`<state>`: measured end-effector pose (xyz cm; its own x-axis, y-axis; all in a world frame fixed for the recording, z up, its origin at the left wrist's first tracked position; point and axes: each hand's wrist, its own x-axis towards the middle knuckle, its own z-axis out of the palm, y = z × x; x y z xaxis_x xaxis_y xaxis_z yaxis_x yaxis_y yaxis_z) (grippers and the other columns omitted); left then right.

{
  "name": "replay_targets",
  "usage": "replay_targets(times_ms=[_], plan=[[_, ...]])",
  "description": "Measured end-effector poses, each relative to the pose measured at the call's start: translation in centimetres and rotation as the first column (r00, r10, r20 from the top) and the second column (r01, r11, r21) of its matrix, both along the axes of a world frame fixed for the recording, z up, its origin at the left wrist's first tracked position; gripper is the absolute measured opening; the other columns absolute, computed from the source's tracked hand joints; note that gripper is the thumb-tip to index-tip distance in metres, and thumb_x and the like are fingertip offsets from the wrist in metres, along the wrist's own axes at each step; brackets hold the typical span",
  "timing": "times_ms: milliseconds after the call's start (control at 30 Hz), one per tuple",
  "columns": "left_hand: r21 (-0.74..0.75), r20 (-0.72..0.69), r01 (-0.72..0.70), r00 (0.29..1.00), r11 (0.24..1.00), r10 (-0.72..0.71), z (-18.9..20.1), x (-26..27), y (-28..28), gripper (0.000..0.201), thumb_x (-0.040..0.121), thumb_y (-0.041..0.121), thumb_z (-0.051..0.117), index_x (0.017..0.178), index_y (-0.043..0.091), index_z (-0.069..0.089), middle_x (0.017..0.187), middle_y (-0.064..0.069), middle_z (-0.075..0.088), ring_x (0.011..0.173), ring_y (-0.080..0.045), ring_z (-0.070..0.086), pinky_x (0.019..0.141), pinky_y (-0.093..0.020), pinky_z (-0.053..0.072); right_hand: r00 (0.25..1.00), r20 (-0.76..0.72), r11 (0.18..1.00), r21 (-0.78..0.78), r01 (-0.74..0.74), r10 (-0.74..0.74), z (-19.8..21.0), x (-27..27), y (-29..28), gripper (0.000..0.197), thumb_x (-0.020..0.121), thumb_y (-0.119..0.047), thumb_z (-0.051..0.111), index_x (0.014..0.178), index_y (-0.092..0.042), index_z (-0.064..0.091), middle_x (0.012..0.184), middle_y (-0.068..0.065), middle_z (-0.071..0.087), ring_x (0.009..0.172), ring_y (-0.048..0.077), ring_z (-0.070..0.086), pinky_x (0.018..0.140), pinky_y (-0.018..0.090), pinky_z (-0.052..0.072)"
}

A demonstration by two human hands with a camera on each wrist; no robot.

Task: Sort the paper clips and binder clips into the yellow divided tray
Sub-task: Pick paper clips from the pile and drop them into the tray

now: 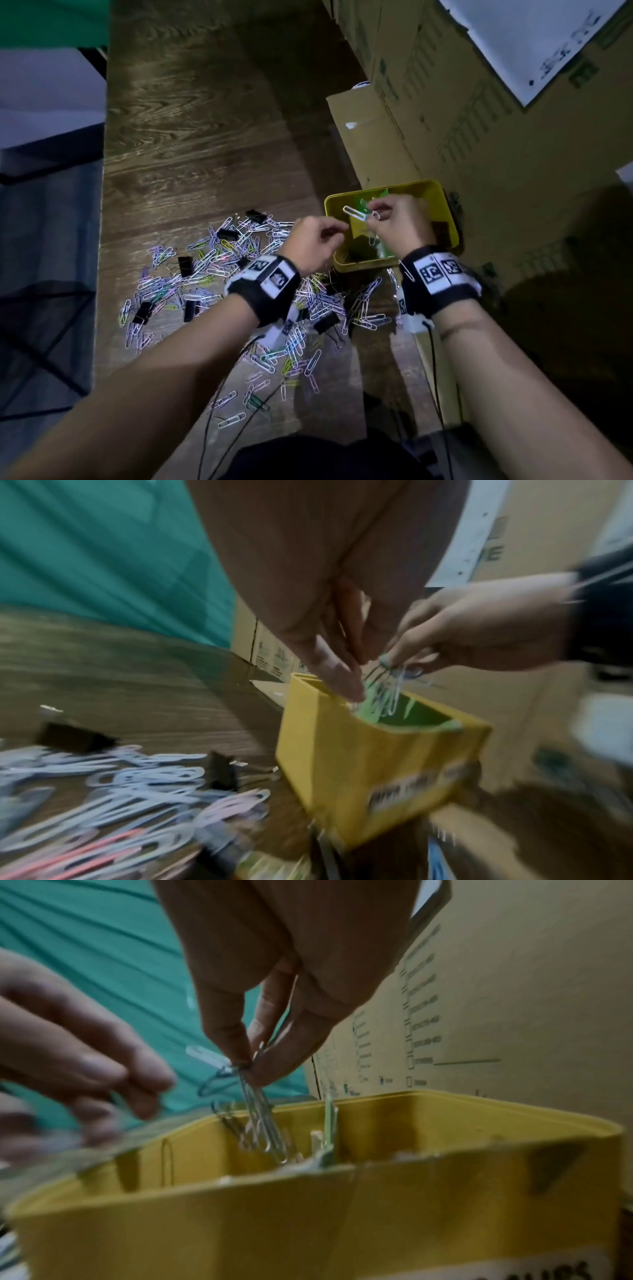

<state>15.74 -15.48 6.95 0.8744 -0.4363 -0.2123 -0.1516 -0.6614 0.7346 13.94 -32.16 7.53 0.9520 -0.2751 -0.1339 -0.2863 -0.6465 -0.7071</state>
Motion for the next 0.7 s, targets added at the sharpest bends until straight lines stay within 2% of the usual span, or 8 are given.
replay_targets(times_ms=[100, 167, 233, 333, 400, 467, 567, 700], plan=[[0.111, 0.062, 0.092, 0.993, 0.99, -0.099, -1.1, -3.2, 2.9, 0.018, 0.089, 0.014, 0.056, 0.103, 0.015, 0.067, 0.103, 0.0, 0.067, 0.086, -0.008, 0.058, 0.083, -0.023, 0.048, 0.984, -0.102, 0.986, -0.063, -0.156, 0.149, -1.4, 0.4, 0.9, 0.024, 0.082, -0.009, 0.069, 0.106, -0.014, 0.069, 0.102, 0.007, 0.071, 0.085, 0.015, 0.067, 0.078, 0.031, 0.058], [0.223, -0.001, 0.205, 0.978, 0.953, -0.21, -2.6, -5.8, 4.0, 0.019, 0.09, 0.022, 0.055, 0.105, 0.016, 0.065, 0.104, -0.001, 0.065, 0.088, -0.01, 0.058, 0.082, -0.023, 0.049, 0.965, -0.157, 0.97, -0.086, -0.227, 0.212, -1.8, 0.1, 1.2, 0.028, 0.084, -0.011, 0.067, 0.111, -0.017, 0.067, 0.102, 0.006, 0.07, 0.077, 0.014, 0.064, 0.071, 0.032, 0.058], [0.336, -0.062, 0.284, 0.958, 0.898, -0.28, -4.3, -8.2, 4.3, 0.028, 0.09, 0.034, 0.055, 0.111, 0.018, 0.06, 0.109, -0.001, 0.061, 0.092, -0.014, 0.058, 0.079, -0.023, 0.047, 0.966, -0.117, 0.967, -0.086, -0.241, 0.231, -1.8, -0.5, 1.3, 0.031, 0.085, -0.014, 0.065, 0.115, -0.02, 0.065, 0.1, 0.003, 0.07, 0.071, 0.012, 0.062, 0.068, 0.031, 0.056], [0.49, -0.094, 0.336, 0.938, 0.804, -0.335, -6.4, -10.8, 3.9, 0.047, 0.087, 0.046, 0.054, 0.124, 0.02, 0.046, 0.119, -0.003, 0.047, 0.098, -0.022, 0.057, 0.079, -0.035, 0.051, 0.982, 0.019, 0.967, 0.172, -0.188, 0.188, -0.8, -2.7, 1.2, 0.029, 0.086, -0.012, 0.063, 0.114, -0.017, 0.064, 0.093, -0.007, 0.066, 0.085, 0.009, 0.063, 0.079, 0.028, 0.055], [0.534, -0.073, 0.309, 0.944, 0.787, -0.321, -7.1, -11.4, 3.3, 0.048, 0.087, 0.047, 0.052, 0.123, 0.017, 0.042, 0.119, -0.005, 0.042, 0.097, -0.025, 0.056, 0.075, -0.039, 0.051, 0.975, 0.0, 0.937, 0.275, -0.215, 0.224, -0.2, -4.9, 1.5, 0.02, 0.086, -0.011, 0.064, 0.106, -0.015, 0.067, 0.086, -0.012, 0.063, 0.08, 0.01, 0.063, 0.074, 0.023, 0.055], [0.552, -0.033, 0.267, 0.954, 0.79, -0.299, -7.1, -11.3, 3.0, 0.039, 0.091, 0.04, 0.049, 0.119, 0.013, 0.043, 0.12, -0.007, 0.043, 0.097, -0.026, 0.057, 0.071, -0.037, 0.048, 0.95, -0.076, 0.909, 0.323, -0.263, 0.302, -1.0, -7.0, 1.6, 0.011, 0.085, -0.01, 0.066, 0.095, -0.011, 0.07, 0.083, -0.005, 0.068, 0.076, 0.017, 0.065, 0.073, 0.028, 0.055], [0.567, 0.011, 0.269, 0.942, 0.779, -0.334, -7.2, -10.8, 3.2, 0.03, 0.094, 0.032, 0.045, 0.115, 0.011, 0.047, 0.116, -0.006, 0.051, 0.098, -0.025, 0.056, 0.072, -0.035, 0.046, 0.902, -0.255, 0.93, 0.212, -0.301, 0.35, -4.0, -9.0, 1.2, 0.014, 0.087, -0.018, 0.064, 0.1, -0.021, 0.068, 0.101, -0.001, 0.068, 0.086, 0.014, 0.064, 0.084, 0.034, 0.053], [0.526, 0.063, 0.256, 0.939, 0.811, -0.337, -7.3, -9.9, 4.7, 0.027, 0.093, 0.032, 0.042, 0.113, 0.014, 0.048, 0.106, -0.002, 0.054, 0.088, -0.022, 0.058, 0.07, -0.035, 0.051, 0.882, -0.385, 0.928, -0.138, -0.347, 0.272, -7.2, -11.1, 1.0, 0.046, 0.088, -0.025, 0.059, 0.131, -0.033, 0.046, 0.146, -0.005, 0.031, 0.127, 0.019, 0.042, 0.103, 0.035, 0.042]])
